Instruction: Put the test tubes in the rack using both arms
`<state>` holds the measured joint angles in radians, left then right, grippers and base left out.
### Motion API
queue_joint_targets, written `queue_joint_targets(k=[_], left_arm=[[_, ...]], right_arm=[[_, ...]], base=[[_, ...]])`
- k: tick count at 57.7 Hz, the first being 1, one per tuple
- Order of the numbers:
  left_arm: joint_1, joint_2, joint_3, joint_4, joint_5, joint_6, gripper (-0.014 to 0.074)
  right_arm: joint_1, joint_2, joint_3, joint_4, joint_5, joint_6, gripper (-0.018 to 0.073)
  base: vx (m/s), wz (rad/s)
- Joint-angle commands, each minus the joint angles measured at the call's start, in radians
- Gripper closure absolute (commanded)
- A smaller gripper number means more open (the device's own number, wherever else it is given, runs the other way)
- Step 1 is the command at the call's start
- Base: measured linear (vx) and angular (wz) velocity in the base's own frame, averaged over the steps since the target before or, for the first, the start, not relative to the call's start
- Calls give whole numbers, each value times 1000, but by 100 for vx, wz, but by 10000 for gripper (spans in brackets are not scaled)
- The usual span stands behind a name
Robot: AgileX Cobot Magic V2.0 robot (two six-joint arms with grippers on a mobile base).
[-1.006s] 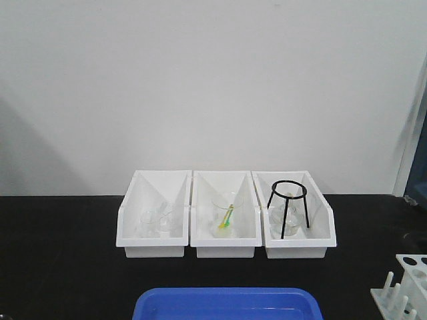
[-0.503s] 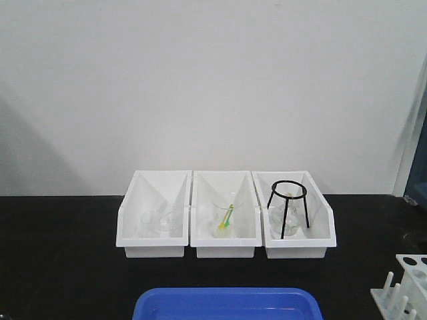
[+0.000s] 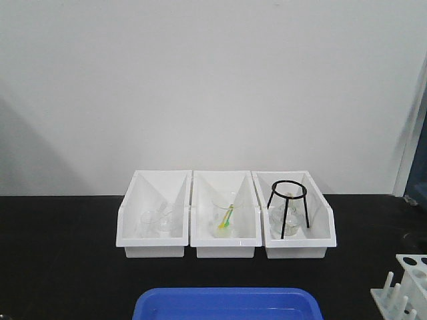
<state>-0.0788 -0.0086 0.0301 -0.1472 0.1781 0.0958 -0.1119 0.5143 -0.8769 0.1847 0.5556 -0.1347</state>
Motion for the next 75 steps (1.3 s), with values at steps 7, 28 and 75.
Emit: queue_joint_targets(k=[7, 28, 75], left_arm=[[2, -20, 27, -3, -77, -1, 614], [2, -20, 26, -3, -77, -1, 614], [2, -18, 26, -3, -77, -1, 614]], right_arm=[[4, -10, 197, -264, -221, 204, 567], [108, -460, 884, -285, -634, 201, 567], [120, -533, 918, -265, -568, 197, 567]], base=[[0, 0], [0, 0], [0, 0]])
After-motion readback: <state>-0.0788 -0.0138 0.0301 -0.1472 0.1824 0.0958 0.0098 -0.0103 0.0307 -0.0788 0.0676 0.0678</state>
